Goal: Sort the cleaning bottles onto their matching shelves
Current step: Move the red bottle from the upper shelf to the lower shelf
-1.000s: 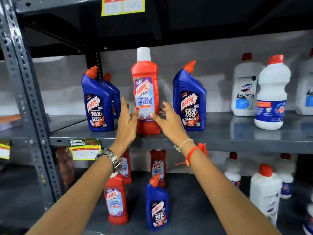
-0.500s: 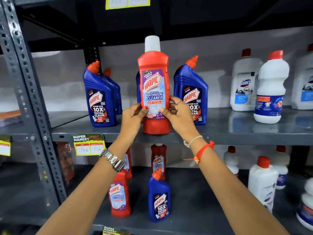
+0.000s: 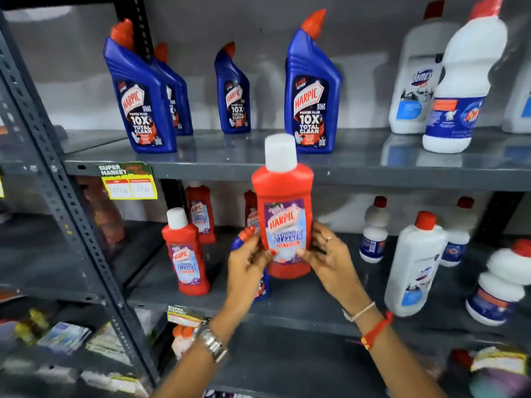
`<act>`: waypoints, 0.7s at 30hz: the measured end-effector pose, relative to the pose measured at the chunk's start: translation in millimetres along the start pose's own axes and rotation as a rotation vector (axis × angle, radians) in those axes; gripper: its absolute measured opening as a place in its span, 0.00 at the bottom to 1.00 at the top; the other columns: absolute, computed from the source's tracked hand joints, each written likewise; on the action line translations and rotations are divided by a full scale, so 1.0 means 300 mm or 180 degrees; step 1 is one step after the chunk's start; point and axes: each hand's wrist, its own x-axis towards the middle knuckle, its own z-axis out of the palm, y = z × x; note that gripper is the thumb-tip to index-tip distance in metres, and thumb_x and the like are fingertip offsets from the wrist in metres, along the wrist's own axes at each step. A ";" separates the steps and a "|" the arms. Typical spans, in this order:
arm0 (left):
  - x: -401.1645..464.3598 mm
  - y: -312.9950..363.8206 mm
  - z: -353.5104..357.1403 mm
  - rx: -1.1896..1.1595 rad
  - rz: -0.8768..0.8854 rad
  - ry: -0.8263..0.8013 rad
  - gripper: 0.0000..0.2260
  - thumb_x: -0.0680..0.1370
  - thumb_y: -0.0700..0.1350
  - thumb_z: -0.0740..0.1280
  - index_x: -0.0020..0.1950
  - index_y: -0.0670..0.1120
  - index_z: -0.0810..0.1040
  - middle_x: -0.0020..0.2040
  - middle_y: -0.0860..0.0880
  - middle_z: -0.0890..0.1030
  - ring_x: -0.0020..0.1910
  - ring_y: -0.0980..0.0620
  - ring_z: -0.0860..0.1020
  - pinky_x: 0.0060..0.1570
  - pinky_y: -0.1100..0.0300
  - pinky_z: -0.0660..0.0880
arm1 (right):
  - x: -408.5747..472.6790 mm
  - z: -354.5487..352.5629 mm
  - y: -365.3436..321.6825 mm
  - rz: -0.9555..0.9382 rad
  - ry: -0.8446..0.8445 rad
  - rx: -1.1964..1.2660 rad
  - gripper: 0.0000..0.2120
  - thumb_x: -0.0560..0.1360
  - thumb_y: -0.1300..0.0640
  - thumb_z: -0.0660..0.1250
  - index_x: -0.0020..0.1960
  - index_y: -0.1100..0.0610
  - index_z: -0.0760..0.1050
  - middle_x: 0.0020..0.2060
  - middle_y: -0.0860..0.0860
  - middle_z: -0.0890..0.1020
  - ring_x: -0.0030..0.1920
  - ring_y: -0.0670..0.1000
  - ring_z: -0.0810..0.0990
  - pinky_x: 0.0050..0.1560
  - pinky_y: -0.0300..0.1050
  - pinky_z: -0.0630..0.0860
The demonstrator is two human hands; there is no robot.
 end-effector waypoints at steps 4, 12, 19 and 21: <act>-0.098 -0.193 0.104 0.0141 -0.0392 -0.0061 0.13 0.71 0.41 0.64 0.55 0.45 0.77 0.53 0.48 0.82 0.51 0.60 0.78 0.55 0.63 0.75 | -0.080 -0.034 0.216 0.0429 -0.0024 -0.0185 0.23 0.72 0.69 0.65 0.60 0.49 0.67 0.54 0.46 0.78 0.54 0.37 0.79 0.52 0.31 0.76; -0.102 -0.410 0.213 0.0502 -0.0887 -0.0346 0.15 0.74 0.35 0.63 0.60 0.42 0.74 0.55 0.46 0.81 0.50 0.65 0.77 0.56 0.64 0.76 | -0.123 -0.034 0.454 0.1046 0.0369 -0.0174 0.21 0.72 0.69 0.64 0.63 0.54 0.68 0.57 0.55 0.78 0.57 0.52 0.77 0.61 0.49 0.73; -0.104 -0.462 0.219 0.0664 -0.1079 -0.0436 0.16 0.75 0.38 0.62 0.64 0.42 0.71 0.57 0.46 0.79 0.54 0.55 0.77 0.54 0.72 0.74 | -0.142 0.001 0.515 0.1256 0.0570 -0.0377 0.23 0.74 0.62 0.64 0.68 0.58 0.64 0.62 0.58 0.76 0.59 0.51 0.75 0.63 0.54 0.73; -0.106 -0.465 0.210 0.0683 -0.1115 -0.0404 0.17 0.75 0.37 0.63 0.64 0.42 0.71 0.59 0.45 0.79 0.55 0.55 0.77 0.57 0.69 0.74 | -0.148 0.025 0.506 0.1209 0.0796 -0.0364 0.24 0.74 0.63 0.65 0.68 0.58 0.64 0.63 0.58 0.74 0.60 0.51 0.74 0.64 0.51 0.72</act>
